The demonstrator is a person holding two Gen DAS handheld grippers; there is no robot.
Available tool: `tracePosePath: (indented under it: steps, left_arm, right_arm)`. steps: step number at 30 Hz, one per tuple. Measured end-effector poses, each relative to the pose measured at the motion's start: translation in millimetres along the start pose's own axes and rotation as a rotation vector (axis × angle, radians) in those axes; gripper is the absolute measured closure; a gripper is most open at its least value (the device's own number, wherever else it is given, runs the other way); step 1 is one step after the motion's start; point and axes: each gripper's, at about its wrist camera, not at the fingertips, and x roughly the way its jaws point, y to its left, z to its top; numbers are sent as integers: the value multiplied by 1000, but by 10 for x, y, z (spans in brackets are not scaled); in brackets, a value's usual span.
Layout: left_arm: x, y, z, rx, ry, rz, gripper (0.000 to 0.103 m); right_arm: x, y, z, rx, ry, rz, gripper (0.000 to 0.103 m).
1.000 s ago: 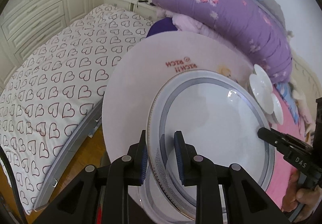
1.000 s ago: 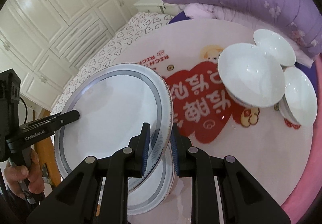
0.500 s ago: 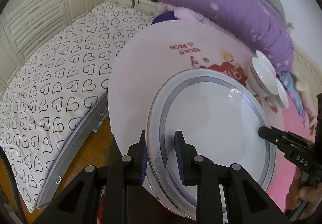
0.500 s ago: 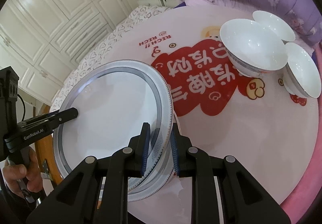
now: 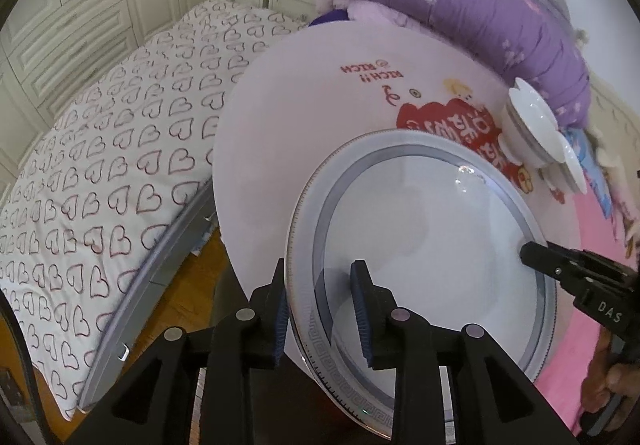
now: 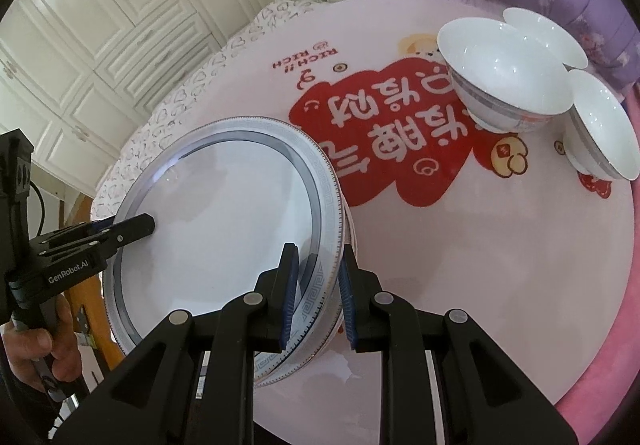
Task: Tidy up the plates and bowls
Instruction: 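Lift and carry the gripped plates toward the white bowls, then lower both grey-rimmed plates onto the plate stack and open both grippers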
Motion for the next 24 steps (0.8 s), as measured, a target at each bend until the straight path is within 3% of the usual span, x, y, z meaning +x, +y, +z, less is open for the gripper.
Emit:
tracePosePath:
  steps: [24]
  left_arm:
    - [297,33,-128,1,18,1,75]
  right_arm:
    - [82,59,-36,-40,8,-65,80]
